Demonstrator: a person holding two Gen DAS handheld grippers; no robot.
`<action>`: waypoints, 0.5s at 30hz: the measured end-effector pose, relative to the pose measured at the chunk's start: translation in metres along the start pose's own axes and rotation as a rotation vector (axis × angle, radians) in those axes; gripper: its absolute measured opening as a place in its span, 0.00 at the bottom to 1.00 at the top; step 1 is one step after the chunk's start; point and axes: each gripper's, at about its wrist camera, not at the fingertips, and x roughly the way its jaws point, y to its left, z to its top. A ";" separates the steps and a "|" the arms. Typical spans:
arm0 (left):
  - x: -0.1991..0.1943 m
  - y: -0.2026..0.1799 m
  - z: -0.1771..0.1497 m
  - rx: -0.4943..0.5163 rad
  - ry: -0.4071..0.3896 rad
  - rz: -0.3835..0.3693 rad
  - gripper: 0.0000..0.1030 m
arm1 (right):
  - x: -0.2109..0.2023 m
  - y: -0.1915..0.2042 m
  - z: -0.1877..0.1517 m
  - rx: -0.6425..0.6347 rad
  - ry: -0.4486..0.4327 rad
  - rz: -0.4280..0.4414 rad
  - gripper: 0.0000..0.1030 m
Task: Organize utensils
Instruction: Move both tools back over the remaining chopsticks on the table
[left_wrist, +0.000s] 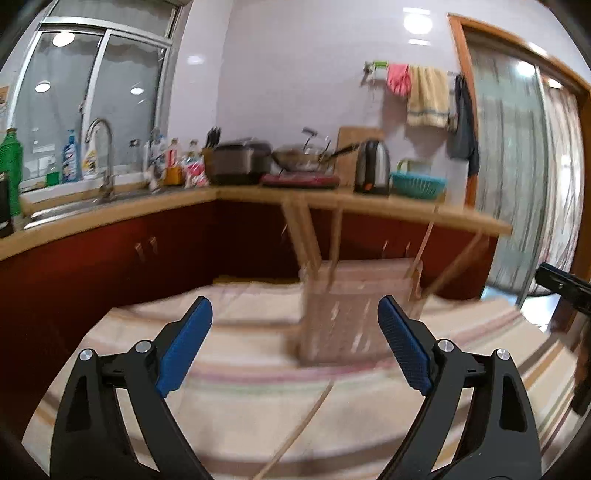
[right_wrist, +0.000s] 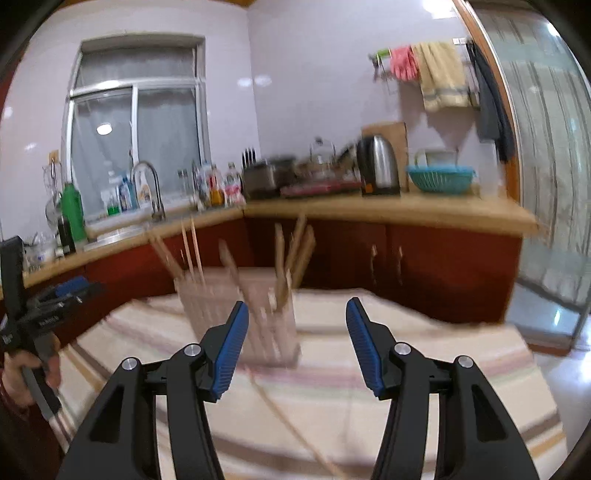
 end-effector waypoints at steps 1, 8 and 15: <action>-0.003 0.003 -0.010 0.005 0.017 0.012 0.86 | 0.000 -0.003 -0.012 0.001 0.028 -0.008 0.53; -0.020 0.023 -0.075 0.029 0.148 0.103 0.86 | 0.006 -0.013 -0.072 -0.001 0.181 -0.051 0.50; -0.021 0.040 -0.099 0.017 0.239 0.128 0.86 | 0.035 -0.021 -0.092 0.021 0.347 -0.057 0.40</action>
